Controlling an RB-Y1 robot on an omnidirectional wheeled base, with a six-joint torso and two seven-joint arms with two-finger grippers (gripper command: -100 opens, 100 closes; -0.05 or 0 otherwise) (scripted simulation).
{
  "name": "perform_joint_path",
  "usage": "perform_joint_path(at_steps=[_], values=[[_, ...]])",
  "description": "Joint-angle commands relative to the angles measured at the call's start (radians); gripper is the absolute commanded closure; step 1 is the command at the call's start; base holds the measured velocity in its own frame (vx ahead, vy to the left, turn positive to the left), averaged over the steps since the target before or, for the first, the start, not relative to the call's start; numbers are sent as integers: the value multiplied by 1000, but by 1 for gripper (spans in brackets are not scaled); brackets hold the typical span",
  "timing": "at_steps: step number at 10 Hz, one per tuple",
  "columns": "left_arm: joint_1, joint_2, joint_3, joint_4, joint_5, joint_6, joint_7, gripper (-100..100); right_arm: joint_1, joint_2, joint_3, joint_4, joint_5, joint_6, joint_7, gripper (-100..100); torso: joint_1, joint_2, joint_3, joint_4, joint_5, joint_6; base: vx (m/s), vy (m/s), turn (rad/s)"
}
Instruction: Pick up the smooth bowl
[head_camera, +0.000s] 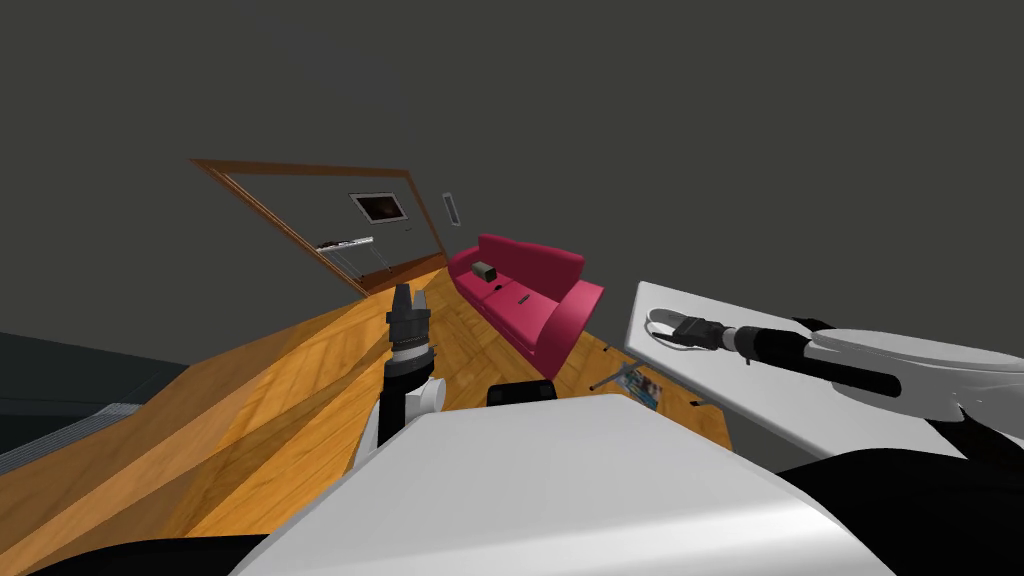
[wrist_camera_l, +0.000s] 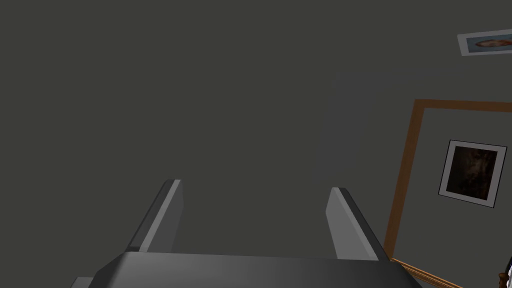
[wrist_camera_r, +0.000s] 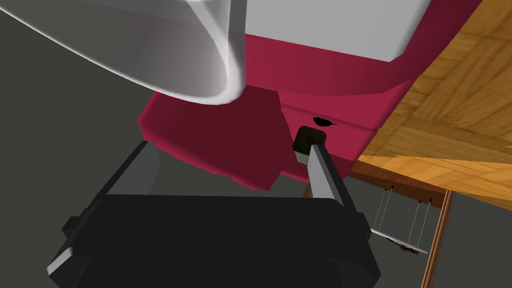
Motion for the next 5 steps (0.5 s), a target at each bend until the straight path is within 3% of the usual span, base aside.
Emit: perform_joint_path(at_steps=[1,4,5], values=[[0,0,0,0,0,0,0,0,28,-43,21,45,17,-1,2,-100,0,0,0,0,0,0,32,50,136],[0,0,0,0,0,0,0,0,57,-107,82,140,47,-11,-1,-100,2,0,0,0,0,0,20,67,145],[0,0,0,0,0,0,0,0,57,-107,82,140,47,-11,-1,-100,1,0,0,0,0,0,10,35,35]])
